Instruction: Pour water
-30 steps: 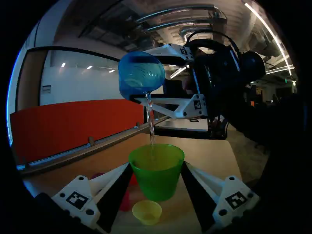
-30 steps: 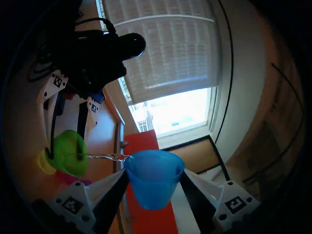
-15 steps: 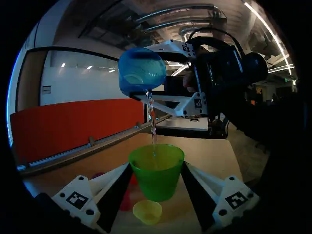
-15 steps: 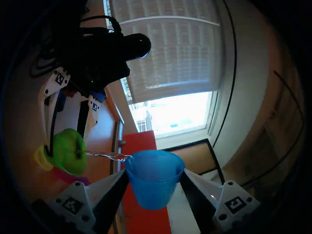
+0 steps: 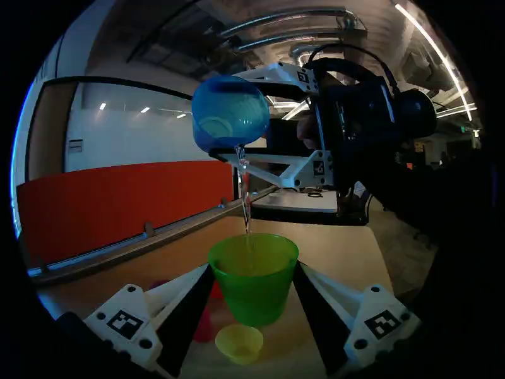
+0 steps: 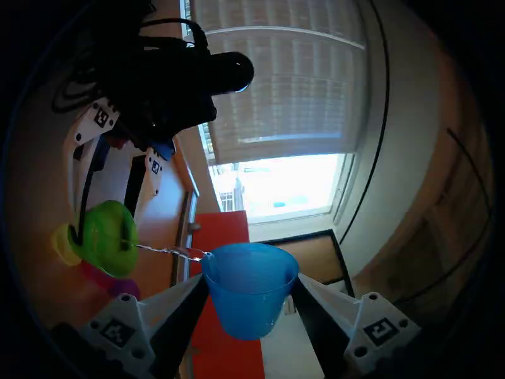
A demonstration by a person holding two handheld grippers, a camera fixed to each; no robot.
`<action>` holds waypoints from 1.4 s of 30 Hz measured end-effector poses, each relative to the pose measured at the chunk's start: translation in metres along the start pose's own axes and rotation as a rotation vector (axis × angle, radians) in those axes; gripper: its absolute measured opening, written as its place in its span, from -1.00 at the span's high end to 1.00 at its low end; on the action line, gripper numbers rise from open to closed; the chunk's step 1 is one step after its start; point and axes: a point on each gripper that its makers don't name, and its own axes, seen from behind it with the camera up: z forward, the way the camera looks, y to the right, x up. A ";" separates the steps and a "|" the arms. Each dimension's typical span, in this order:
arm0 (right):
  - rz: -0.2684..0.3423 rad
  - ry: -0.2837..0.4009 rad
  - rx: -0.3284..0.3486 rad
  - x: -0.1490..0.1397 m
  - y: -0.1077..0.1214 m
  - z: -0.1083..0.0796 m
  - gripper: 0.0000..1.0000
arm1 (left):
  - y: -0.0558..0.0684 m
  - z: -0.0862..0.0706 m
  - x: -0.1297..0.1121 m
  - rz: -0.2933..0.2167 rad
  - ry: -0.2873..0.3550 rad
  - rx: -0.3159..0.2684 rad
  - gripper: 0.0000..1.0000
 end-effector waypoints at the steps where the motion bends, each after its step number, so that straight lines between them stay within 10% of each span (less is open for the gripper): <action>1: -0.002 0.001 0.000 0.001 0.000 0.000 -0.79 | 0.000 0.000 0.000 -0.001 0.001 0.000 -0.71; 42: -0.144 0.010 -0.006 0.012 0.006 0.005 -0.79 | -0.005 0.001 0.004 -0.008 0.016 0.007 -0.71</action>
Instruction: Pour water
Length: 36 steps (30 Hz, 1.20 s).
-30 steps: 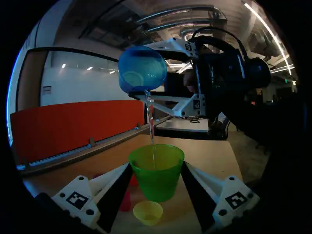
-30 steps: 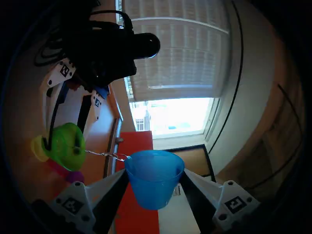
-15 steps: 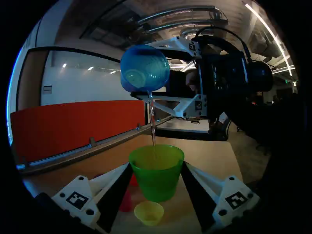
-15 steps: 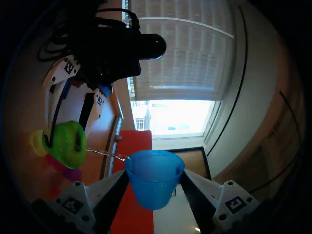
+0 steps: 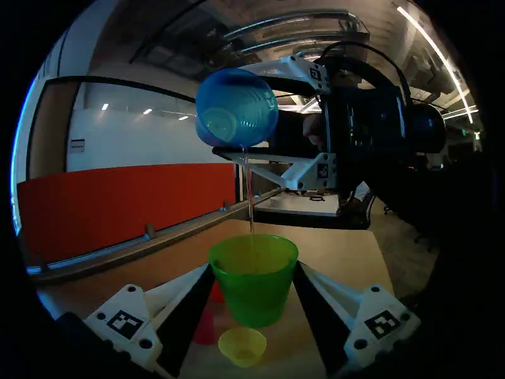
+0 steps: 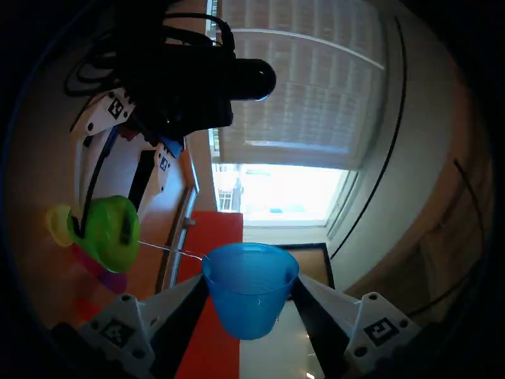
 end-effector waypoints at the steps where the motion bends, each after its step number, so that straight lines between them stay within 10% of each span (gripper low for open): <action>1: -0.003 0.000 -0.001 0.000 0.000 0.000 -0.79 | 0.000 0.000 0.000 0.000 0.000 0.000 -0.71; 26: 0.038 0.015 -0.003 0.004 0.000 0.001 -0.79 | -0.003 -0.001 0.002 -0.002 0.007 0.010 -0.70; 36: 0.214 0.033 0.014 0.005 -0.010 0.000 -0.79 | -0.004 -0.004 0.002 0.006 0.003 0.018 -0.71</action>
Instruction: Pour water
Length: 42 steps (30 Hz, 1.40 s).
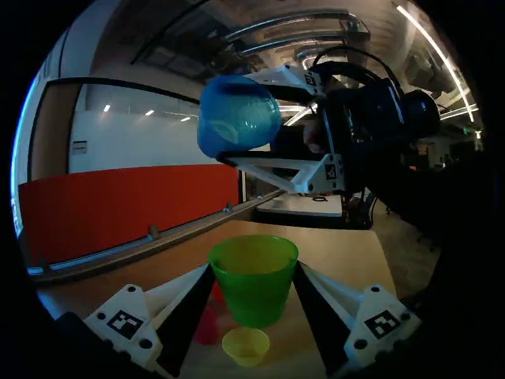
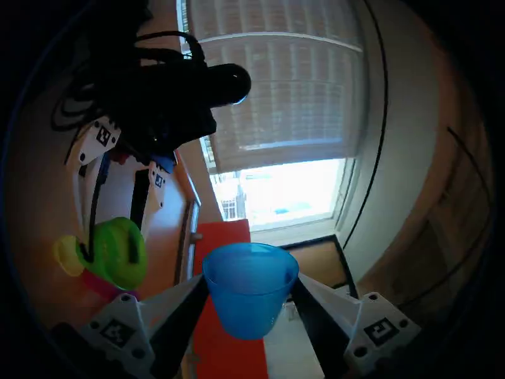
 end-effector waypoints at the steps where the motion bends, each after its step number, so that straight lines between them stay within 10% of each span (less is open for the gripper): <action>1: 0.024 -0.001 -0.002 -0.001 0.000 0.000 -0.79 | 0.000 0.000 0.000 0.001 0.000 0.001 -0.71; 33: 1.127 0.002 0.050 -0.014 -0.023 -0.014 -0.78 | -0.007 -0.007 -0.001 0.027 -0.025 0.030 -0.71; 42: 1.259 0.006 0.070 -0.017 -0.019 -0.017 -0.78 | -0.009 -0.009 -0.004 0.030 -0.037 0.038 -0.70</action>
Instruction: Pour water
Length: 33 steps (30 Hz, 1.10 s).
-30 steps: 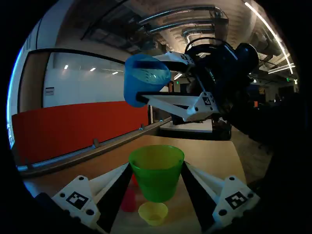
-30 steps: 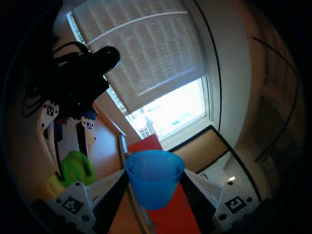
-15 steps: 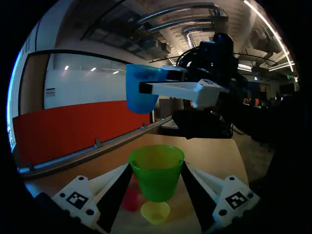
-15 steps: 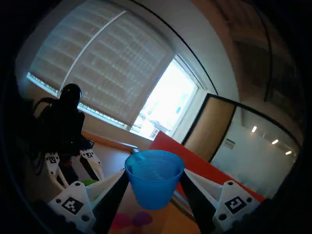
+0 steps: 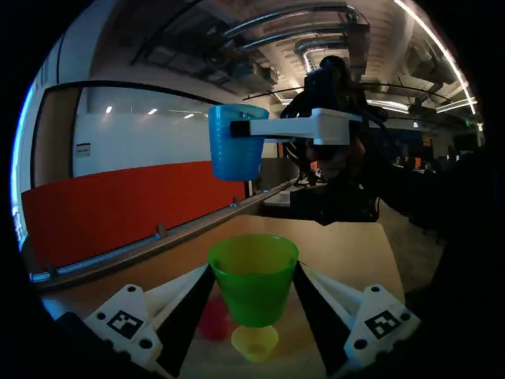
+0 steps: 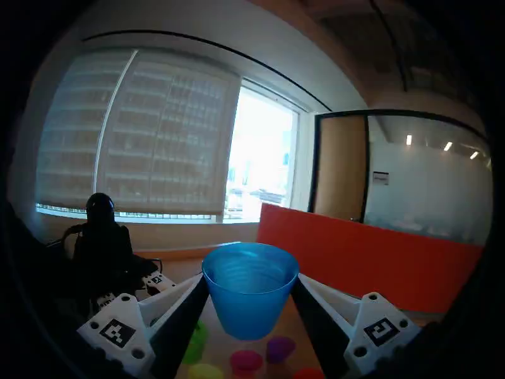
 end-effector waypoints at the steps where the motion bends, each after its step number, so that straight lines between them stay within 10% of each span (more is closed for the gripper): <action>1: -0.001 -0.005 -0.001 -0.001 0.000 -0.001 -0.78 | -0.001 0.000 -0.001 0.000 -0.004 0.003 -0.70; 33: 0.043 -0.263 -0.006 -0.093 0.029 -0.045 -0.79 | -0.058 -0.025 -0.052 0.057 -0.220 0.140 -0.71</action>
